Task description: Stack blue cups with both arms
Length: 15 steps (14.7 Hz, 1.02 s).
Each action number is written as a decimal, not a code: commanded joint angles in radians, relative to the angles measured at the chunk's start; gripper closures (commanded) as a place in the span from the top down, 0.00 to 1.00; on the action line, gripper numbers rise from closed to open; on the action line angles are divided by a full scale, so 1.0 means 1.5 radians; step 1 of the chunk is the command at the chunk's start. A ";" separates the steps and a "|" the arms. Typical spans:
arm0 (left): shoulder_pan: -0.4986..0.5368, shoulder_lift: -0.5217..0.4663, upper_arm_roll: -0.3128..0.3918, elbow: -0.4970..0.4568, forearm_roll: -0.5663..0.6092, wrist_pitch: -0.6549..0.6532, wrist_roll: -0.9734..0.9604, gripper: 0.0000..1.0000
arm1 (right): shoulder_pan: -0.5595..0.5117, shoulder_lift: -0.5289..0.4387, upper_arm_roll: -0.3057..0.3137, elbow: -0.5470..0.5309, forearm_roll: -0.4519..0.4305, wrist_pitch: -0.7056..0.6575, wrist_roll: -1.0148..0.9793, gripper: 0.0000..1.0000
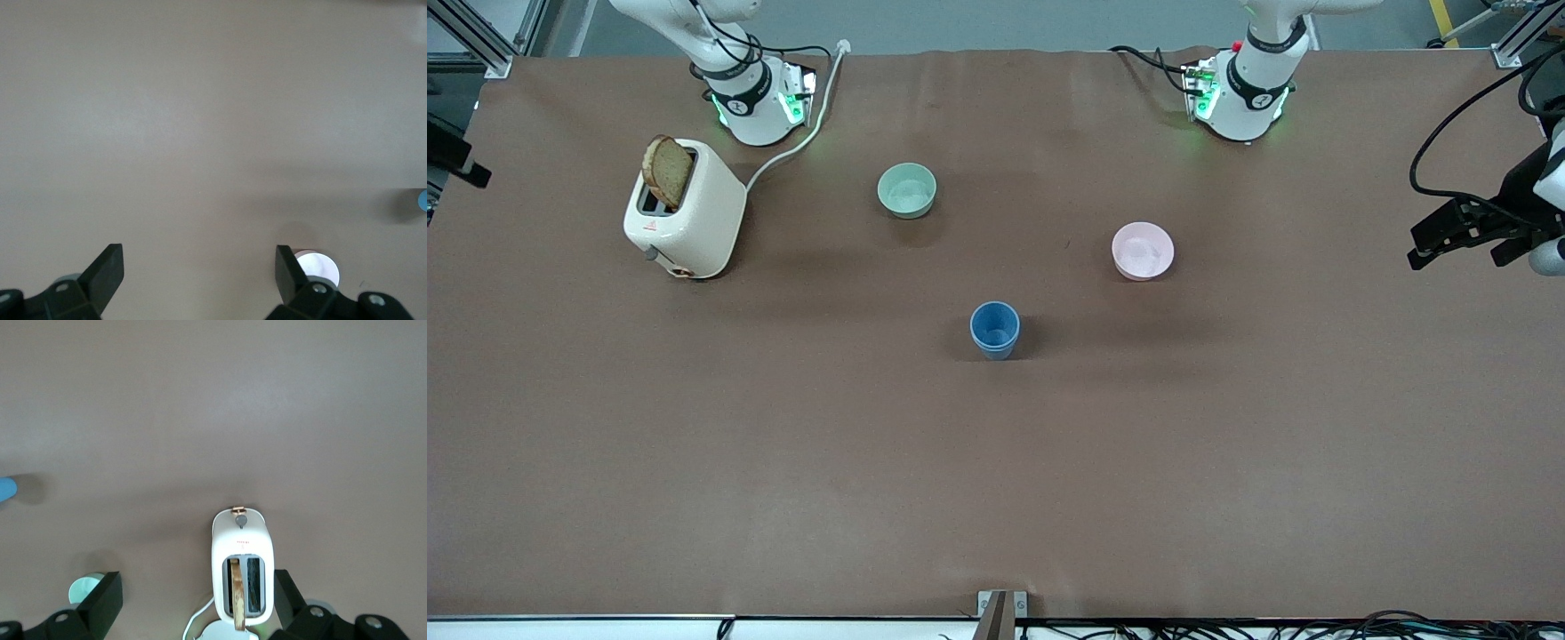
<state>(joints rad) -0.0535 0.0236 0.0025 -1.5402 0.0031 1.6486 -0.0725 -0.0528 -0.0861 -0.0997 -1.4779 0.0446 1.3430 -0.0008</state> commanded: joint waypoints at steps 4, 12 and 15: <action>-0.002 -0.008 0.000 0.007 -0.004 -0.015 -0.001 1.00 | -0.001 -0.025 0.007 -0.017 -0.008 -0.018 -0.007 1.00; -0.002 -0.009 -0.001 0.007 -0.004 -0.015 0.004 1.00 | 0.002 -0.023 0.005 -0.015 -0.019 -0.018 -0.056 1.00; -0.002 -0.009 -0.001 0.007 -0.004 -0.015 0.007 1.00 | 0.021 -0.023 0.007 -0.016 -0.043 -0.014 -0.056 1.00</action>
<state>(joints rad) -0.0541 0.0236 0.0019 -1.5383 0.0031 1.6483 -0.0724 -0.0476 -0.1060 -0.0943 -1.4827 0.0234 1.3139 -0.0752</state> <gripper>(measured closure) 0.000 0.000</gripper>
